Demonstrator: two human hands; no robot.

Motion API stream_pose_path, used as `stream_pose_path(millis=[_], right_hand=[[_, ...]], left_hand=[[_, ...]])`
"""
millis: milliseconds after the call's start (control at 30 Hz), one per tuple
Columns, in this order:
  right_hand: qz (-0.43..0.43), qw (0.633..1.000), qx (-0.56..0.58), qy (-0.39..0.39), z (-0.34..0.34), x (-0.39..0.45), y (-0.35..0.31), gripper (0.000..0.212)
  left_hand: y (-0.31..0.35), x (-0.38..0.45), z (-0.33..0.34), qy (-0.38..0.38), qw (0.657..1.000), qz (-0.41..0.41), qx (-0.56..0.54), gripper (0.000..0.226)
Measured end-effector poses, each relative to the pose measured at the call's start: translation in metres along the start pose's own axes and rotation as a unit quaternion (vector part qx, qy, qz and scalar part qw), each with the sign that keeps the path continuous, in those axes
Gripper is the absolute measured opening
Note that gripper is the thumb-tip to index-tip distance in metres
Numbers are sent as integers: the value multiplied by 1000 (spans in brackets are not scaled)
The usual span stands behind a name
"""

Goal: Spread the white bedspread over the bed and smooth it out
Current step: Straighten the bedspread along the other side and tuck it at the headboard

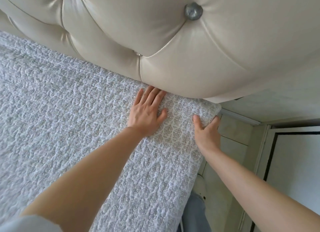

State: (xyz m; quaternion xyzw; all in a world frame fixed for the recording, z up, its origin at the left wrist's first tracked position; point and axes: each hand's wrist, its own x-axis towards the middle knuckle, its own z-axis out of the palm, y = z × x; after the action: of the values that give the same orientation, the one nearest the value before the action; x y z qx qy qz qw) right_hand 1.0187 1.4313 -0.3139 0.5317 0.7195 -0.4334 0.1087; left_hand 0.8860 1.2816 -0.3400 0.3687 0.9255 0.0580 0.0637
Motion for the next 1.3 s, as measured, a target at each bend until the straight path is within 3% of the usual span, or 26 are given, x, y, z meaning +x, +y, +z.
stream_pose_path(millis=[567,800,1000,1167,1300], right_hand=[[-27,996,-3,81,11,32,-24,69],[-18,997,39,65,6,35,-30,69],[28,995,21,95,14,37,-27,73],[20,994,-5,104,14,42,-33,62],[21,996,14,91,11,42,-33,71]], left_hand=[[-15,23,-5,95,994,-30,-36,60],[-15,9,-3,152,986,-32,-60,34],[-17,-17,-1,47,994,-78,-59,58],[-18,-7,2,40,995,-83,-46,60],[-19,-7,2,16,996,-83,-31,62]])
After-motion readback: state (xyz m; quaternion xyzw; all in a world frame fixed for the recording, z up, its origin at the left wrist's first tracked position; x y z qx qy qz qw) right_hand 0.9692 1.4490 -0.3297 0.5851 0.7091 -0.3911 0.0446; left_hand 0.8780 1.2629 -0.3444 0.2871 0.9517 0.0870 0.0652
